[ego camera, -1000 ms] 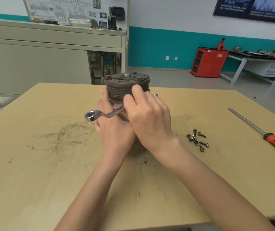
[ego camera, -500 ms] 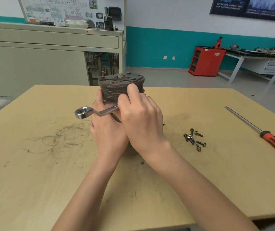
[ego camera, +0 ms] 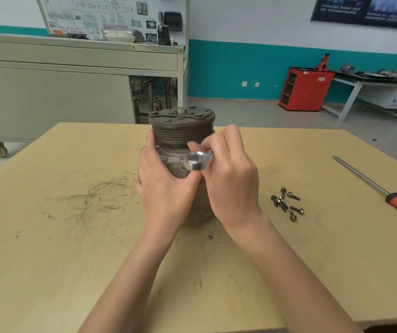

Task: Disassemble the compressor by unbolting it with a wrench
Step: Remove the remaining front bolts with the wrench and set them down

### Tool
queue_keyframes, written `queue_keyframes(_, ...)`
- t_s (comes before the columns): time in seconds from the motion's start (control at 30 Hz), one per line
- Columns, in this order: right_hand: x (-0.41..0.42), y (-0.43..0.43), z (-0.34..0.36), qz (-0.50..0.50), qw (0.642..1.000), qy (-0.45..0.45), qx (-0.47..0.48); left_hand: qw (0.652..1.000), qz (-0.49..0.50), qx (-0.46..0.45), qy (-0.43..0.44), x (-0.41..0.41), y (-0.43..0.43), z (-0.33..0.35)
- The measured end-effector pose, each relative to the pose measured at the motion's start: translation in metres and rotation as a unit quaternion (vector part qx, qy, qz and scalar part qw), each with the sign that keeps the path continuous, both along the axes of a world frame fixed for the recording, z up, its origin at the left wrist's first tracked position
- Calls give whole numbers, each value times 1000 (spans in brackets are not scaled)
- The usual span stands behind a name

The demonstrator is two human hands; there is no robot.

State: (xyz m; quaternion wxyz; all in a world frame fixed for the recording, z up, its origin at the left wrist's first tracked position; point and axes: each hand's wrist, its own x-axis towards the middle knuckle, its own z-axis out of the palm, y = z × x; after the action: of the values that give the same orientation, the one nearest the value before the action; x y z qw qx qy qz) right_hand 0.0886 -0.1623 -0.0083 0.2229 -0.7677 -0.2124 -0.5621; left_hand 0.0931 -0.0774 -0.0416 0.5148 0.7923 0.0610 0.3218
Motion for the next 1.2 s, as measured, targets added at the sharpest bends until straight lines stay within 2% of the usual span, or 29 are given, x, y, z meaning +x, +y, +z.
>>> queue_keyframes(0.27, 4, -1, -8, 4, 1000, -18, 3, 1000, 16, -19, -6, -1, -4, -1)
queue_keyframes(0.33, 5, -5, -10, 25, 999, -26, 37, 1000, 14, 0, -9, -1, -3, -3)
queue_keyframes(0.4, 9, -15, -11, 114, 987, 4, 116, 999, 24, 22, -15, 0, -2, -5)
queue_keyframes(0.5, 20, -37, -13, 269, 929, 90, 239, 999, 32, 34, -14, 1, -2, -5)
queue_keyframes(0.63, 48, -65, -9, 431, 763, 252, 410, 999, 33, 37, -9, 1, -2, -5)
queue_keyframes(0.7, 69, -79, -4, 467, 692, 346, 428, 999, 32, 41, -7, 1, -1, -5)
queue_keyframes(0.73, 81, -84, -1, 474, 672, 391, 414, 999, 32, 42, -6, 1, -1, -5)
queue_keyframes(0.83, 114, -91, 2, 471, 650, 499, 328, 999, 31, 44, -4, 1, 0, -5)
queue_keyframes(0.93, 139, -89, 1, 496, 591, 579, 264, 998, 33, 47, -5, 0, 0, -4)
queue_keyframes(1.03, 155, -78, 1, 526, 543, 613, 229, 998, 34, 49, -6, 0, 0, -4)
queue_keyframes(1.1, 163, -70, 2, 524, 533, 621, 236, 998, 34, 48, -6, 0, 0, -4)
queue_keyframes(1.2, 169, -60, 2, 496, 543, 622, 269, 998, 35, 45, -7, 0, -1, -3)
